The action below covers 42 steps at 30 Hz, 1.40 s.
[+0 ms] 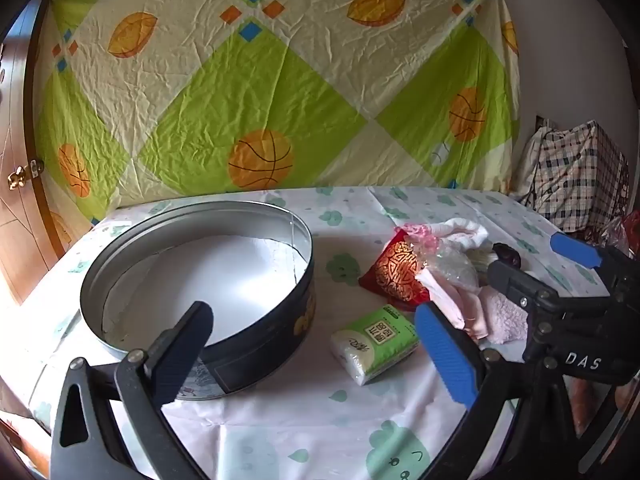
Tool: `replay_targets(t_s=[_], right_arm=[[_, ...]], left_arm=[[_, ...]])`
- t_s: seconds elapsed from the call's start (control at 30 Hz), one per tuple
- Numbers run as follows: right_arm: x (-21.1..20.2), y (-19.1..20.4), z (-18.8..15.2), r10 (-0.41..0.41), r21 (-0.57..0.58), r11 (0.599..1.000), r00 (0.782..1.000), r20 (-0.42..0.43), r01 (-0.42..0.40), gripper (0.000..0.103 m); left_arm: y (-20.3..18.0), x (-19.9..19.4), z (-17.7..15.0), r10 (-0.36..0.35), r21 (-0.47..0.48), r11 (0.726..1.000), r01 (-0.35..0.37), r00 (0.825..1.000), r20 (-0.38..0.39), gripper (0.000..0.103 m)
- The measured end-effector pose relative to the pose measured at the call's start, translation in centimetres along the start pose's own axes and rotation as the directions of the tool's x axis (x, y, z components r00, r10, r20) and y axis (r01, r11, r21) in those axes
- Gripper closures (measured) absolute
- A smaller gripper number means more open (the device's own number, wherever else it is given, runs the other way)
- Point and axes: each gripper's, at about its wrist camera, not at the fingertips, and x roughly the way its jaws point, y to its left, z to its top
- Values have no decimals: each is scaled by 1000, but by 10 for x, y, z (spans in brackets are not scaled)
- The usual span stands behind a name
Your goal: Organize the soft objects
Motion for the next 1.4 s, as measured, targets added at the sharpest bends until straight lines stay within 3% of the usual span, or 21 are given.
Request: replay_targets(t_s=[1.4], right_arm=[[2,-4,-10,5,13,1000,1000,-5,-5,1]], left_arm=[[-12,1,-3,-13,23,1000,13,1000,-3,0]])
